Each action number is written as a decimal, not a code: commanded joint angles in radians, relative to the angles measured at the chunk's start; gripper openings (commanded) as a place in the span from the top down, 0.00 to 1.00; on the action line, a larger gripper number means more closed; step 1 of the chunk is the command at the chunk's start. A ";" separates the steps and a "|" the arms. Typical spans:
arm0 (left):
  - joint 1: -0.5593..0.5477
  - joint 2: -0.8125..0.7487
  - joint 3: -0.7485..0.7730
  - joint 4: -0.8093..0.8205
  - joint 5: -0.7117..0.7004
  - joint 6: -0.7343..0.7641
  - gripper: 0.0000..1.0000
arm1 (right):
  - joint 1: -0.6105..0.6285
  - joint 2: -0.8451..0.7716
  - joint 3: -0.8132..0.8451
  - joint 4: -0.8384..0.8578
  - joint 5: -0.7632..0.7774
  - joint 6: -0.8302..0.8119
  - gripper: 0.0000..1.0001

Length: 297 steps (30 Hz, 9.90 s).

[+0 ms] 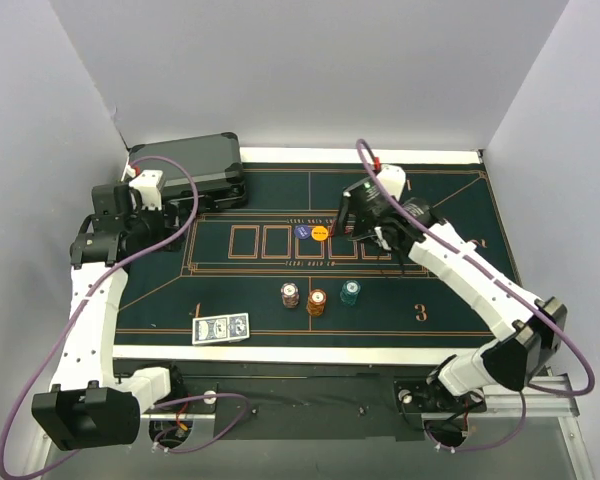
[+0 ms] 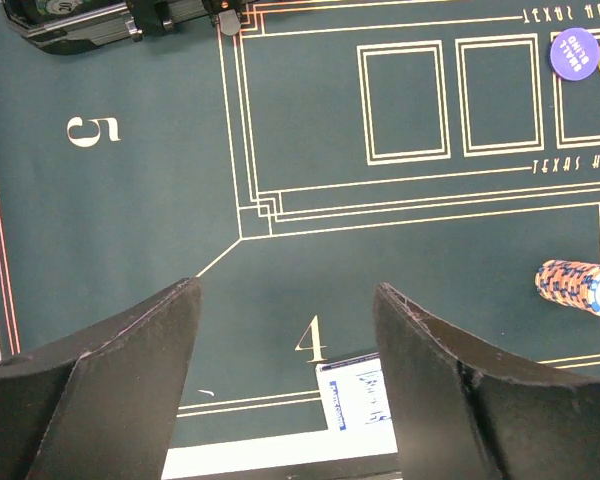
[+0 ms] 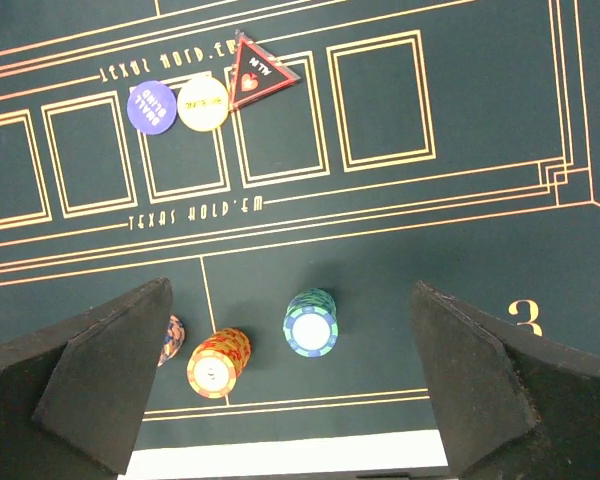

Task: Distribute texas hold em gaming equipment

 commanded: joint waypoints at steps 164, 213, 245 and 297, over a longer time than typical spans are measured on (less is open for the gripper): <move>0.173 0.171 0.140 -0.078 0.279 0.059 0.04 | 0.016 0.631 0.059 0.305 -0.111 -0.057 0.31; 0.178 0.220 0.182 -0.044 0.247 0.073 0.04 | -0.151 1.151 0.930 0.146 -0.203 -0.006 0.62; 0.188 0.134 0.203 -0.101 0.245 0.080 0.04 | -0.156 0.847 0.426 0.189 -0.018 -0.160 0.30; 0.188 0.103 0.183 -0.139 0.234 0.149 0.04 | -0.274 0.573 0.059 0.222 -0.055 -0.143 0.25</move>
